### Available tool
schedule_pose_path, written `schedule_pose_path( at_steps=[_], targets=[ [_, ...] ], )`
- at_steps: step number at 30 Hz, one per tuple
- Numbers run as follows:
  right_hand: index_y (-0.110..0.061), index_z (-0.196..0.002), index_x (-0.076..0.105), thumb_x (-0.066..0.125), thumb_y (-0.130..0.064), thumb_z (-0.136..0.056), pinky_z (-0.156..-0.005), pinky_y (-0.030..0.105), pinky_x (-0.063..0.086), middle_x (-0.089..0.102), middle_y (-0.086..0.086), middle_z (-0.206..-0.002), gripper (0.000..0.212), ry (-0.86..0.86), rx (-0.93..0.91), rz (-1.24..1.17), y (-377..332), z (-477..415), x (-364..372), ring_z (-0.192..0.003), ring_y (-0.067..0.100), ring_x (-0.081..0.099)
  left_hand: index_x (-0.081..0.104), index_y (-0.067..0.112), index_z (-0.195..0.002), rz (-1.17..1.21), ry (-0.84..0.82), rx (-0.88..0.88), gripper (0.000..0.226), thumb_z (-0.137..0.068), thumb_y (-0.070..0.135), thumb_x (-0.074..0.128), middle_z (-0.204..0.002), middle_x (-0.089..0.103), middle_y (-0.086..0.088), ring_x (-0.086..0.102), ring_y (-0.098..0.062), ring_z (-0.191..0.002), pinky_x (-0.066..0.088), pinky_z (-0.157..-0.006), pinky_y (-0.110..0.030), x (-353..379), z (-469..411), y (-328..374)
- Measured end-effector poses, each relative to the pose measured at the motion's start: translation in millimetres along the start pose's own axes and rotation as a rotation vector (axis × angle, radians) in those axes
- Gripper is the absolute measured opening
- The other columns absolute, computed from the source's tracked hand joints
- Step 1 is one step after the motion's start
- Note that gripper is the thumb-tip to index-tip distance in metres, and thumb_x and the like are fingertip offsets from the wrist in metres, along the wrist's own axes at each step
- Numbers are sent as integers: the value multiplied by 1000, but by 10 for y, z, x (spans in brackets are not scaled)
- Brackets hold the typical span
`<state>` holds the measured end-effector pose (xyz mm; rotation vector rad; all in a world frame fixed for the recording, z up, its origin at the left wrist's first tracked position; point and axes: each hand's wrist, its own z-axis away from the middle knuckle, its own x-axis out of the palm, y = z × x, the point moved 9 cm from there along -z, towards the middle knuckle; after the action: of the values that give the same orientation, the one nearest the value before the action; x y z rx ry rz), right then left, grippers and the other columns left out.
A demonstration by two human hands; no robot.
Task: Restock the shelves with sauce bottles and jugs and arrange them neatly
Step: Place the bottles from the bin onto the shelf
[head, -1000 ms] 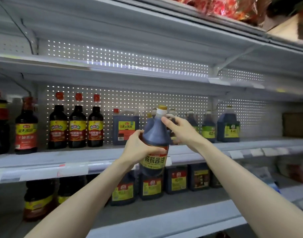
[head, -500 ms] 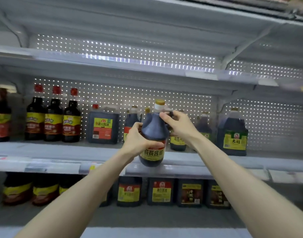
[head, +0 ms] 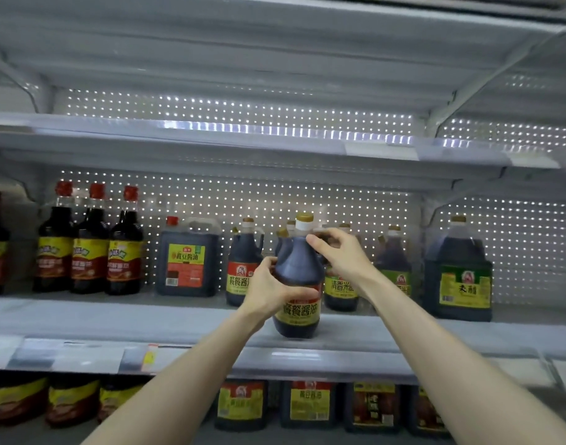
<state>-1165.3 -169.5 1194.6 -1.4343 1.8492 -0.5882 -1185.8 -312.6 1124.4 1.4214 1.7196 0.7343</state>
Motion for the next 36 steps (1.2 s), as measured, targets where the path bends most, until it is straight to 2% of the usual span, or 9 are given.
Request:
schedule_pose_path(
  at_steps=[6, 10, 13, 17, 20, 22, 26, 30, 36],
  targets=[
    [-20, -114, 59, 62, -28, -93, -86, 47, 56, 66, 5, -108, 22, 18, 98, -23, 228, -122, 41, -101, 26, 65, 49, 20, -117, -9, -33, -17, 78, -54, 32, 92, -106, 62, 7, 61, -9, -97, 49, -71, -20, 29, -123, -110],
    [-17, -124, 53, 57, -24, -97, -84, 33, 55, 62, 0, -111, 28, -10, 162, -85, 396, -107, 115, -102, 21, 62, 51, 18, -124, 8, -49, -29, 71, -64, 32, 86, -112, 64, 3, 62, -12, -100, 52, -77, -24, 53, -152, -229],
    [-9, -137, 45, 56, -23, -98, -96, 39, 50, 59, 0, -114, 43, -1, 207, -115, 530, -75, 132, -110, 22, 58, 51, 19, -128, 30, -92, -23, 68, -68, 33, 83, -112, 66, 3, 63, -8, -99, 53, -80, -24, 56, -162, -298],
    [-18, -122, 52, 53, -25, -99, -87, 35, 51, 61, -1, -117, 24, -34, 254, -147, 642, -17, 173, -107, 18, 59, 47, 23, -131, 94, -153, -22, 62, -77, 28, 76, -111, 65, 8, 63, -4, -99, 52, -75, -18, 112, -136, -321],
    [-13, -134, 50, 52, -34, -99, -86, 39, 55, 61, 3, -130, 41, -41, 284, -157, 766, 23, 191, -111, 18, 61, 44, 30, -133, 140, -212, -28, 57, -84, 24, 70, -113, 65, 10, 64, -1, -100, 53, -74, -17, 152, -63, -343],
    [-21, -132, 49, 48, -37, -100, -78, 37, 55, 61, -3, -124, 35, -60, 303, -191, 795, 113, 236, -106, 14, 61, 41, 32, -135, 159, -243, -46, 55, -87, 21, 66, -117, 64, 9, 63, -1, -103, 54, -74, -17, 149, -13, -388],
    [-29, -142, 39, 41, -36, -102, -93, 40, 49, 54, -5, -126, 41, -67, 334, -229, 934, 323, 305, -113, 17, 54, 37, 25, -141, 124, -280, -95, 56, -91, 21, 62, -123, 62, 3, 60, -5, -107, 51, -72, -17, 119, 47, -469],
    [-29, -146, 34, 38, -38, -102, -100, 47, 45, 50, -4, -130, 45, -75, 348, -219, 1063, 442, 366, -120, 18, 49, 30, 24, -147, 103, -313, -156, 64, -91, 21, 61, -129, 58, -3, 58, -12, -110, 49, -85, -27, 110, 85, -575],
    [-23, -146, 35, 35, -37, -103, -87, 29, 44, 50, -2, -135, 45, -79, 307, -150, 1061, 417, 366, -111, 11, 48, 31, 24, -146, 107, -312, -164, 62, -91, 20, 60, -121, 60, 1, 59, -8, -103, 51, -79, -25, 96, 71, -593]
  ],
)
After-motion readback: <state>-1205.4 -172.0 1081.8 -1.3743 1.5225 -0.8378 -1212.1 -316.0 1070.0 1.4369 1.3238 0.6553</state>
